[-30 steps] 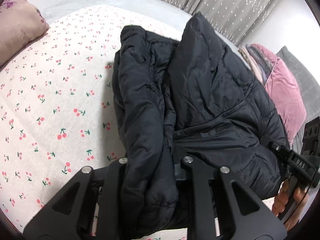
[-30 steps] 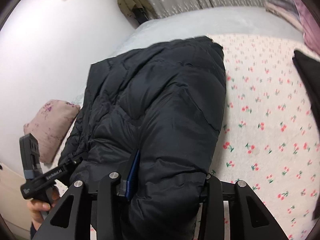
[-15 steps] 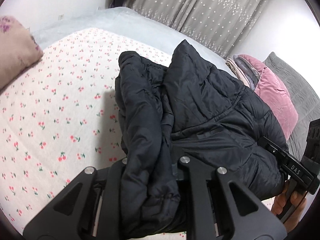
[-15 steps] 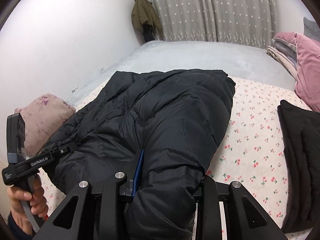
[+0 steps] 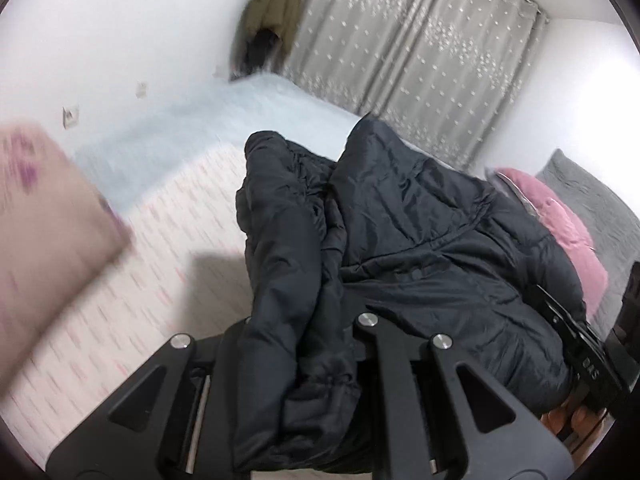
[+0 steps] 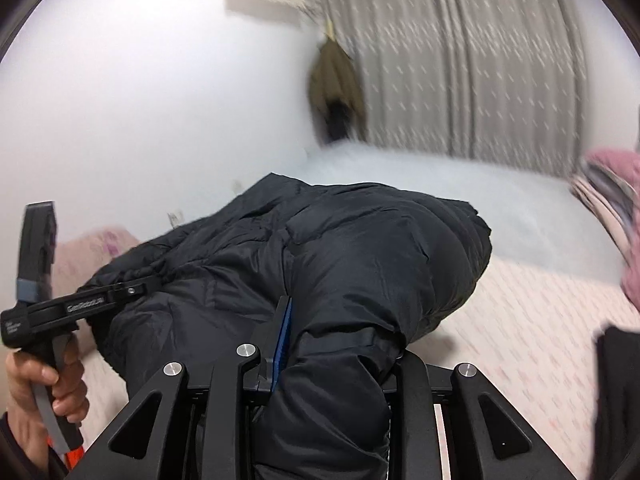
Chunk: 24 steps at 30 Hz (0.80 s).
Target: Fold large clothes
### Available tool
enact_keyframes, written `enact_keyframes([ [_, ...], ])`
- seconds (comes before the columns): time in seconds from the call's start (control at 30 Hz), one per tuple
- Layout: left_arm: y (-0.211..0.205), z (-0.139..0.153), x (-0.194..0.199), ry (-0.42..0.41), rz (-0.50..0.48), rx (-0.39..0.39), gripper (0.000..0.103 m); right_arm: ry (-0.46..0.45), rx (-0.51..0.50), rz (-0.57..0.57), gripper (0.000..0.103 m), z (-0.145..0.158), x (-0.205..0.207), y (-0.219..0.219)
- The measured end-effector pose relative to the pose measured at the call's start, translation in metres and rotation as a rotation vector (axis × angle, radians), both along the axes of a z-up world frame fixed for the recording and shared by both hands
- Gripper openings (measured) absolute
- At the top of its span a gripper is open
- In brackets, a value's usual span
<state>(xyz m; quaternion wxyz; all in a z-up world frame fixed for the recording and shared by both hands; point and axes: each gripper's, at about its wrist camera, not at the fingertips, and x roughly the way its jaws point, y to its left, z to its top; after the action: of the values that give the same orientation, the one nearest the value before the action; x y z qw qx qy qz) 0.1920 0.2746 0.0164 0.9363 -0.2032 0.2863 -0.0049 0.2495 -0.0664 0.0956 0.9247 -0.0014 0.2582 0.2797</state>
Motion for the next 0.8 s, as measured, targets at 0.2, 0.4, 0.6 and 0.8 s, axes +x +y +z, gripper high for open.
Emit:
enact_keyframes([
  [0.2,0.074,-0.035,0.080,0.133,0.090,0.154,0.023,0.018,0.129,0.018,0.027,-0.040,0.058,0.095],
  [0.4,0.076,-0.128,0.131,0.262,0.160,0.284,0.039,0.276,0.081,-0.016,0.036,-0.163,0.128,0.157],
  [0.6,0.102,-0.113,0.138,0.287,0.141,0.139,0.041,0.422,0.179,0.044,0.043,-0.170,0.140,0.140],
  [0.8,0.102,-0.085,0.085,0.319,0.231,0.227,0.063,0.484,0.120,0.058,0.070,-0.167,0.125,0.120],
])
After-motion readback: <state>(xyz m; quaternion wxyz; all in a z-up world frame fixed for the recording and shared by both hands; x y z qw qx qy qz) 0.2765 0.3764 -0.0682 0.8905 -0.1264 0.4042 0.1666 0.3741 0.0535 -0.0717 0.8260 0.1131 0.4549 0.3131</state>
